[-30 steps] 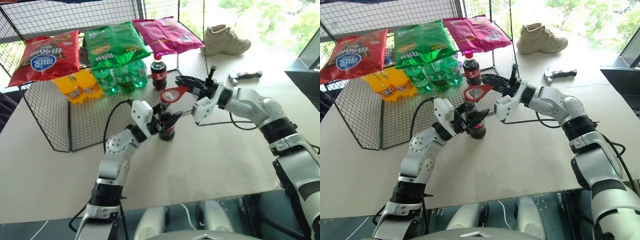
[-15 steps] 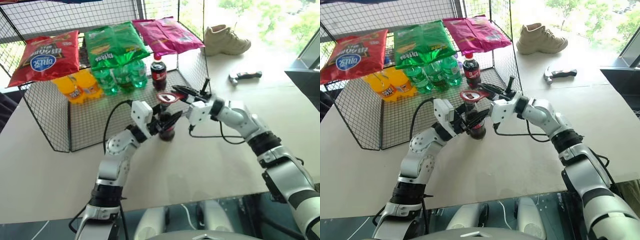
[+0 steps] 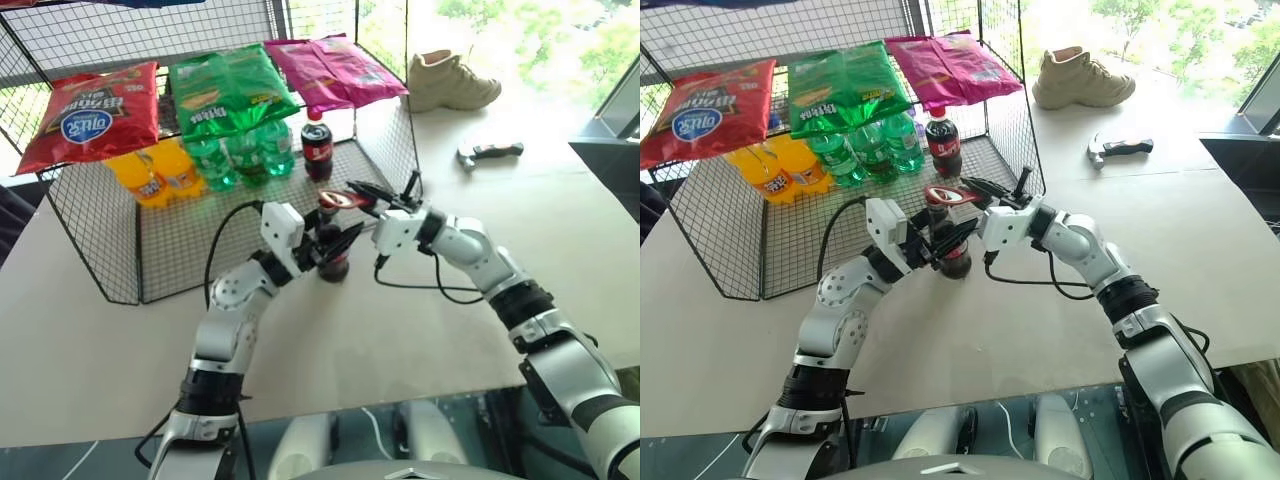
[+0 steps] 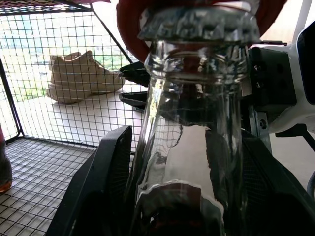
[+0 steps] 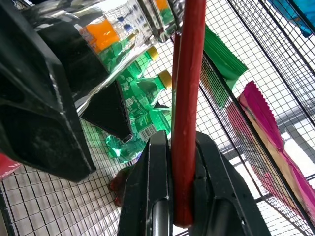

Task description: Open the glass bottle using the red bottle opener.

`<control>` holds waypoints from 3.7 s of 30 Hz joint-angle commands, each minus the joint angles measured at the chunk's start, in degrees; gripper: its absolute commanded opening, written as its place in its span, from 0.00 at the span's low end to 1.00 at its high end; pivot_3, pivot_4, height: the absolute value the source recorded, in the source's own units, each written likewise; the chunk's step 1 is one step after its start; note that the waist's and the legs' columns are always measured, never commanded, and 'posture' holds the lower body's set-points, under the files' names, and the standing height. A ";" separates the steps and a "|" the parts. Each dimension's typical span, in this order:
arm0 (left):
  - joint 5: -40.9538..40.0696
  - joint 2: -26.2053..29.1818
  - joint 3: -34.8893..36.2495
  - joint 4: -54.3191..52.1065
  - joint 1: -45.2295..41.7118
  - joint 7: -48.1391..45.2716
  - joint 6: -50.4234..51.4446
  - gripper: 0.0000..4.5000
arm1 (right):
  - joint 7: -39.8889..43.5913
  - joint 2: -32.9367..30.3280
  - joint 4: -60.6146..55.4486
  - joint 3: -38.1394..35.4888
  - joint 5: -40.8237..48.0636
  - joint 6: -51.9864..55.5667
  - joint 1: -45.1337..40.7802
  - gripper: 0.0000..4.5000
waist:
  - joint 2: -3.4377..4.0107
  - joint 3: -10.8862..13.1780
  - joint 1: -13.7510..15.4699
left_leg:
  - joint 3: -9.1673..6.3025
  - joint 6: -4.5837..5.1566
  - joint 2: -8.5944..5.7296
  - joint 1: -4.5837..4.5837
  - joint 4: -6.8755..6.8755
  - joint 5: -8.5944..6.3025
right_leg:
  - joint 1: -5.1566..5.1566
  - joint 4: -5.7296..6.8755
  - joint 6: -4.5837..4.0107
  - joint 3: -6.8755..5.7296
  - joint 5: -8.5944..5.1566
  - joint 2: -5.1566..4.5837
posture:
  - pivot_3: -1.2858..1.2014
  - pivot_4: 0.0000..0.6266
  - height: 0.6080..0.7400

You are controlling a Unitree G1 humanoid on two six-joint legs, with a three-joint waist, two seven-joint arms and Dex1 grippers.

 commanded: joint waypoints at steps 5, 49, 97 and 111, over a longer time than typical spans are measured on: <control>0.06 -0.38 -1.56 -0.78 0.23 0.12 0.91 0.50 | -0.60 2.65 -0.63 4.77 -5.40 -0.57 3.49 0.00 | 0.04 -0.03 -0.02 | 0.01 0.00 0.00 0.04 0.00 0.00 | 0.03 0.00 0.00 0.00 0.00 0.00 | 0.52 0.24 1.00; 0.17 -0.78 -2.14 -0.12 -0.30 -0.28 1.56 0.50 | -17.25 -7.02 9.04 5.34 -21.57 -8.59 -13.87 0.00 | 0.20 -0.08 0.10 | 0.01 -0.04 -0.03 -0.01 -0.03 0.03 | 0.02 -0.03 -0.08 0.01 -0.05 0.00 | 0.52 0.24 1.00; 0.04 -1.01 -3.36 0.81 1.01 -1.46 2.97 0.50 | -36.39 -11.85 12.91 5.75 -25.58 -12.22 -23.63 0.00 | 0.24 -0.05 0.17 | 0.04 -0.14 -0.10 -0.02 -0.60 0.08 | -0.13 -0.30 -0.04 0.02 -0.03 -0.10 | 0.52 0.24 1.00; -0.16 -0.95 -2.91 -0.30 1.82 -1.02 2.86 0.72 | -28.68 -9.86 12.27 3.07 -17.22 -10.05 -18.23 0.00 | 0.24 -0.05 0.01 | 0.05 -0.13 -0.11 -0.02 -0.61 0.08 | -0.12 -0.33 -0.02 0.03 -0.02 -0.11 | 0.52 0.24 1.00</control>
